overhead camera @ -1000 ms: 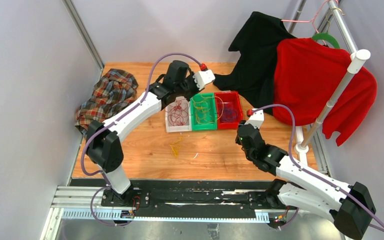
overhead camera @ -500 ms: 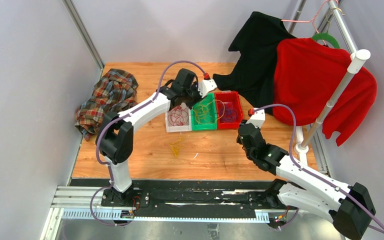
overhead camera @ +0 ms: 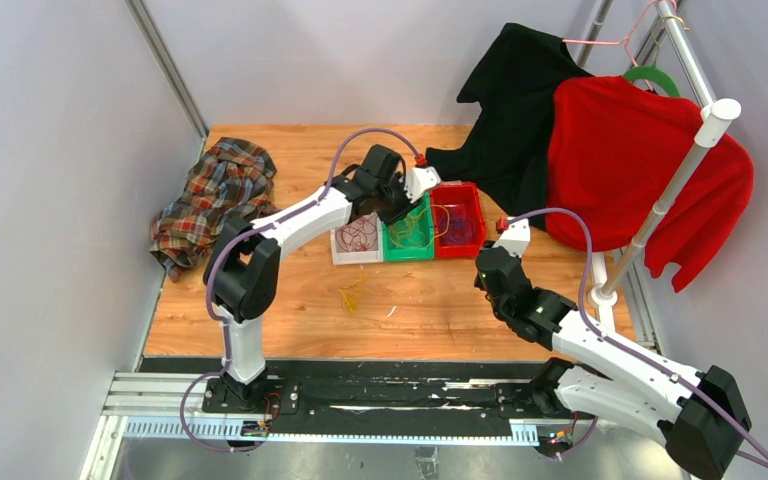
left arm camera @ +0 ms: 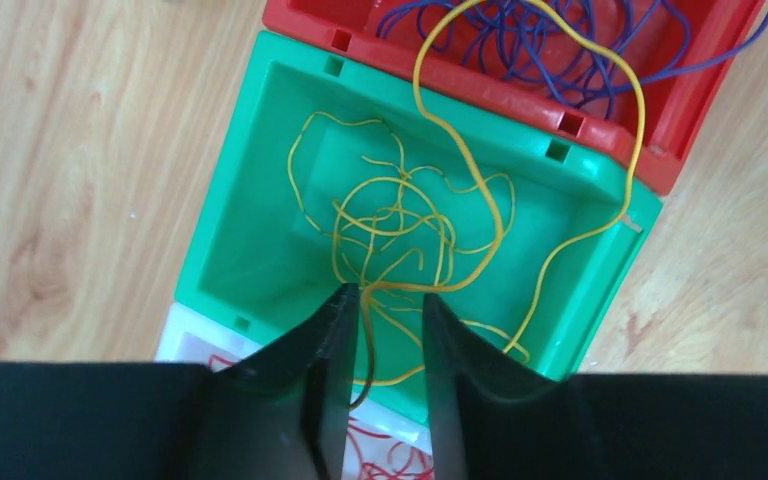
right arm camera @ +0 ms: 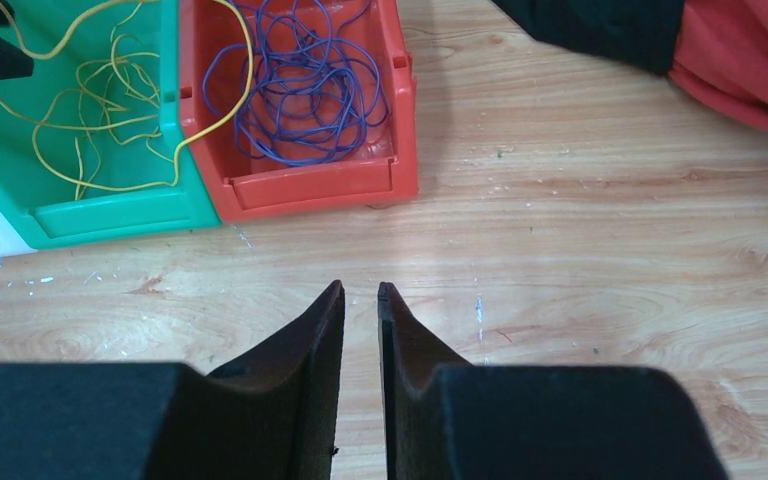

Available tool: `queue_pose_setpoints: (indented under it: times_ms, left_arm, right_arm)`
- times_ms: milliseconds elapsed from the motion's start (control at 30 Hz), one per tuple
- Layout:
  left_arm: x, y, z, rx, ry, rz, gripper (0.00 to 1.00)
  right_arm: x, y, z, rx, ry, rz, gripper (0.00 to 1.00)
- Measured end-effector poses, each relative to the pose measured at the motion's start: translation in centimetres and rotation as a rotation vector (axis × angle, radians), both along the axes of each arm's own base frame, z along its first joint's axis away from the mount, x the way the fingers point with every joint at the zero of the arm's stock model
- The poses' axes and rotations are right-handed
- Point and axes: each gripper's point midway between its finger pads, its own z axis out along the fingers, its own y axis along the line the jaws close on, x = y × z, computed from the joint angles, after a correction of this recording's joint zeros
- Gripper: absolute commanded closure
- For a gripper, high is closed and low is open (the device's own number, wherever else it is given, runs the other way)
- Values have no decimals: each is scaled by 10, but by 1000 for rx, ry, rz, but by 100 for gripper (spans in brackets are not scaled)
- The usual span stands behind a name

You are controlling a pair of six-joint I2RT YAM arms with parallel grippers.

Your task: Untangle the cables

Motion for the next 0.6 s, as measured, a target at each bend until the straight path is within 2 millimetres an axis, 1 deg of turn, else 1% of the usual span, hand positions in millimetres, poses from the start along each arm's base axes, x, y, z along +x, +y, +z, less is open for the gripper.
queue_pose_setpoints:
  times_ms: [67, 100, 167, 200, 267, 300, 333, 400, 533, 600]
  left_arm:
    - [0, -1, 0, 6, 11, -2, 45]
    - [-1, -1, 1, 10, 15, -3, 37]
    - [-2, 0, 5, 15, 20, -4, 25]
    - [-2, 1, 7, 17, 22, -4, 16]
    - [-7, 5, 14, 19, 35, -5, 3]
    - [-10, 8, 19, 17, 41, -5, 1]
    - [-15, 10, 25, 14, 49, -9, 2]
    - [-23, 15, 42, -1, 61, -12, 2]
    - [-34, 31, 101, -84, 40, 8, 2]
    - [-37, 48, 135, -147, 14, 48, 2]
  right_arm:
    - [-1, 0, -1, -4, 6, 3, 81]
    - [-1, 0, -1, -5, 9, 4, 81]
    - [-1, 0, 0, -5, 10, 7, 81]
    - [-1, 1, 1, -3, 9, 8, 79]
    - [-1, 2, 3, -1, 8, 13, 74]
    - [0, 3, 5, 2, 7, 16, 69]
    - [1, 5, 7, 6, 7, 21, 64]
    - [3, 10, 12, 9, 8, 36, 59]
    - [8, 24, 23, 16, 8, 80, 49]
    - [11, 37, 28, 5, 11, 115, 43]
